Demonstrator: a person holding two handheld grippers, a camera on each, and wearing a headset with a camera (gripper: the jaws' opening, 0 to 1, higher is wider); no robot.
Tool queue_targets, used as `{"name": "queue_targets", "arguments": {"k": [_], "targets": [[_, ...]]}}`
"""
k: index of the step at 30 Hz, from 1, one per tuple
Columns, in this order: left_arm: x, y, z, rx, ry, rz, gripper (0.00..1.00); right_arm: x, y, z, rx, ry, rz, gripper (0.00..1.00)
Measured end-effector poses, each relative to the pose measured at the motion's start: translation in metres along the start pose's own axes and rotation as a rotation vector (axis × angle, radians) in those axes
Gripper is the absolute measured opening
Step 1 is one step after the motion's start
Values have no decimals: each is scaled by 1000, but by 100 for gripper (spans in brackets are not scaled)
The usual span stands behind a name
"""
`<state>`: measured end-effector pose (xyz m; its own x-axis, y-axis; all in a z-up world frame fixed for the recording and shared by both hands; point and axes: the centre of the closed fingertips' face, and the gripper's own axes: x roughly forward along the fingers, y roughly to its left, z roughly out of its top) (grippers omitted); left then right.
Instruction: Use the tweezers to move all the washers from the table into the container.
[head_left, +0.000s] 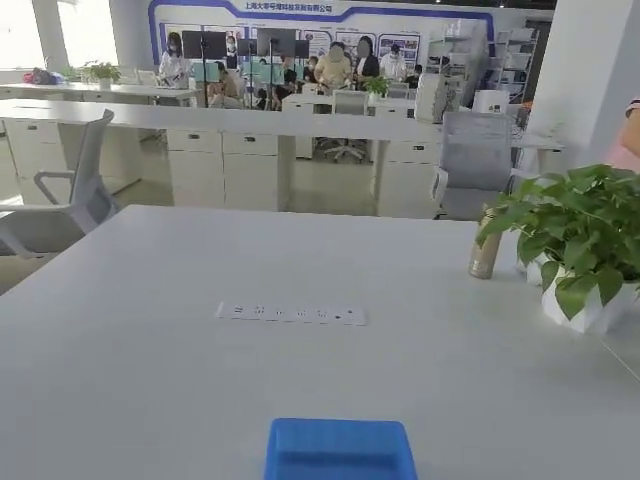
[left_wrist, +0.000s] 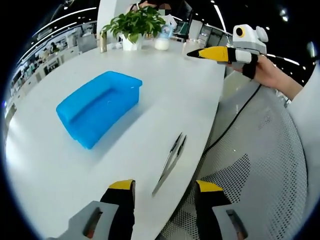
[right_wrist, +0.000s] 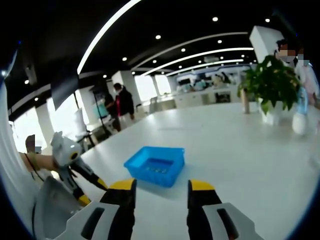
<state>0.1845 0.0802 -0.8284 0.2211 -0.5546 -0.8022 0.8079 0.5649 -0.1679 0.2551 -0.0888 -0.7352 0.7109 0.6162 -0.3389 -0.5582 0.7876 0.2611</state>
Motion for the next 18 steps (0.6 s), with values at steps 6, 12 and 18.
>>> {"name": "queue_targets", "arguments": {"k": [6, 12, 18], "targets": [[-10, 5, 19, -33, -103, 46, 56, 2, 1, 3, -8, -7, -2, 40], [-26, 17, 43, -56, -254, 120, 66, 1, -2, 3, -26, -3, -20, 46], [-40, 25, 54, -89, -362, 156, 78, 0, -5, 6, -29, -21, -35, 52]]}}
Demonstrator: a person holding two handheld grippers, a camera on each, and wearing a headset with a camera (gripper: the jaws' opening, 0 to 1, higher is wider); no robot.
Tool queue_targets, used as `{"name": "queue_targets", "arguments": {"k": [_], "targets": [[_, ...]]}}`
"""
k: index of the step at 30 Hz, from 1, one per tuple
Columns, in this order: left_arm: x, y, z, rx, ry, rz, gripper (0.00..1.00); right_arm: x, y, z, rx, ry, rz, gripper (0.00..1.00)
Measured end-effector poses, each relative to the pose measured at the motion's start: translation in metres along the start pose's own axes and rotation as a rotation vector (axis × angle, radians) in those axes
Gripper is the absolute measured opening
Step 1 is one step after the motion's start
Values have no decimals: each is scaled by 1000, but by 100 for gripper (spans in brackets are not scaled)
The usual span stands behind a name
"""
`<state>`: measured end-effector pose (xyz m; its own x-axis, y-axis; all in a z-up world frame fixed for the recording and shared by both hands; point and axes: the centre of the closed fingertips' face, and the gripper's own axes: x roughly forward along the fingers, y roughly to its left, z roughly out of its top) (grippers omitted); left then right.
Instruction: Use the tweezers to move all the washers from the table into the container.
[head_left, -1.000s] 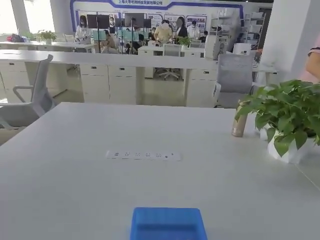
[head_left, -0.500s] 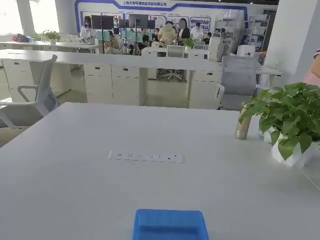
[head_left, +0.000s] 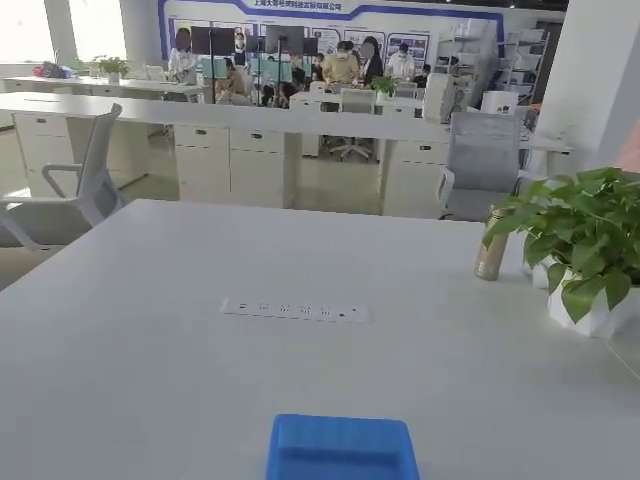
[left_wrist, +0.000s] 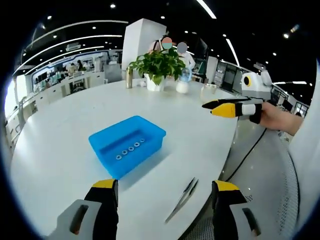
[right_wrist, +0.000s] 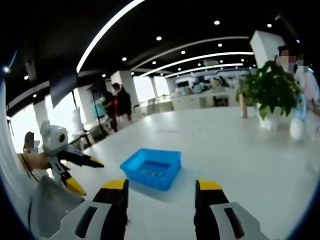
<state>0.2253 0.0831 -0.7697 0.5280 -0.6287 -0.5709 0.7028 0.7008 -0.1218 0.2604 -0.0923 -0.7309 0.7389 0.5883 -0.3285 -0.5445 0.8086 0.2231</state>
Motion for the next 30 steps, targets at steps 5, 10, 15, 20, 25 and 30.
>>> {"name": "queue_targets", "arguments": {"k": [5, 10, 15, 20, 25, 30], "targets": [[-7, 10, 17, -5, -109, 73, 84, 0, -3, 3, -7, -12, -15, 58], [-18, 20, 40, -57, -251, 130, 91, 0, -4, 5, -21, -16, -22, 62], [-32, 33, 53, -73, -359, 188, 99, 0, -5, 6, -40, -21, -34, 67], [-43, 40, 55, -96, -406, 227, 99, 0, -7, 9, -48, -36, -52, 76], [-53, 43, 62, -123, -488, 226, 99, 0, -9, 13, -63, -51, -73, 82], [-58, 48, 65, -150, -525, 246, 99, -1, -17, 21, -94, -89, -127, 97]]}}
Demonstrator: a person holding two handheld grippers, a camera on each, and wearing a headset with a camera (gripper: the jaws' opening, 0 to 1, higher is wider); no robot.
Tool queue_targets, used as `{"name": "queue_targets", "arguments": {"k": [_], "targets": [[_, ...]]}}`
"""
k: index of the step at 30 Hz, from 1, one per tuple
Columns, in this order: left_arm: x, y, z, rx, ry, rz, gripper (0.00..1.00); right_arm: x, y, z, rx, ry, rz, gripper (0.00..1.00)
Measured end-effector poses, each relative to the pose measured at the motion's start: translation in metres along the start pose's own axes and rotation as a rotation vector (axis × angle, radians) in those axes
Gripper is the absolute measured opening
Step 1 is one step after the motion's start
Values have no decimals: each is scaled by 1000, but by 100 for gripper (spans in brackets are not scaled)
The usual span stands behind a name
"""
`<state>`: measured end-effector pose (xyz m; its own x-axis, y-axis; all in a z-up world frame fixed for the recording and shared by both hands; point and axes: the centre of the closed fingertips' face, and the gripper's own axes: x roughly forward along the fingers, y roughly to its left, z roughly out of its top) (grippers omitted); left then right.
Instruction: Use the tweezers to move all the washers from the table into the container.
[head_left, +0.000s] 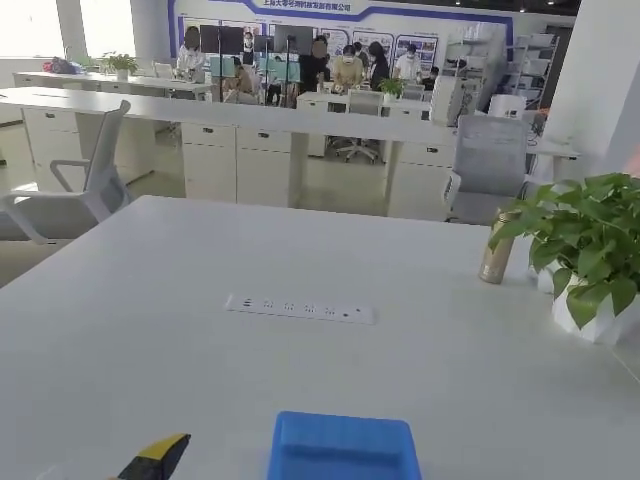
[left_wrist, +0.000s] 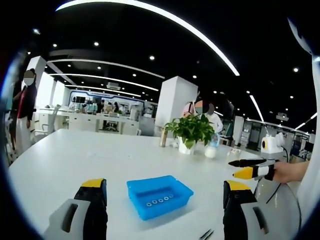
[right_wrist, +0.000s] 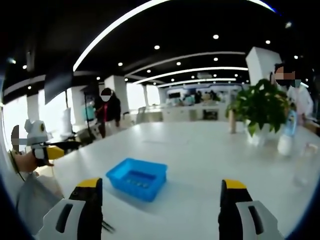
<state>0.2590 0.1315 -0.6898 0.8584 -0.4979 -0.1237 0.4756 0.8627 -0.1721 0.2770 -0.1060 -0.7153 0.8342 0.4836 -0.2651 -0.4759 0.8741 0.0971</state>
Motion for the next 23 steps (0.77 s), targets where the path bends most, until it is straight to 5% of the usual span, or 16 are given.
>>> {"name": "queue_targets", "arguments": {"k": [14, 23], "targets": [[-3, 12, 13, 6, -58, 47, 99, -3, -6, 5, -12, -18, -31, 99], [-3, 11, 6, -10, -21, 46, 99, -3, -8, 2, 11, -17, -30, 99]]}}
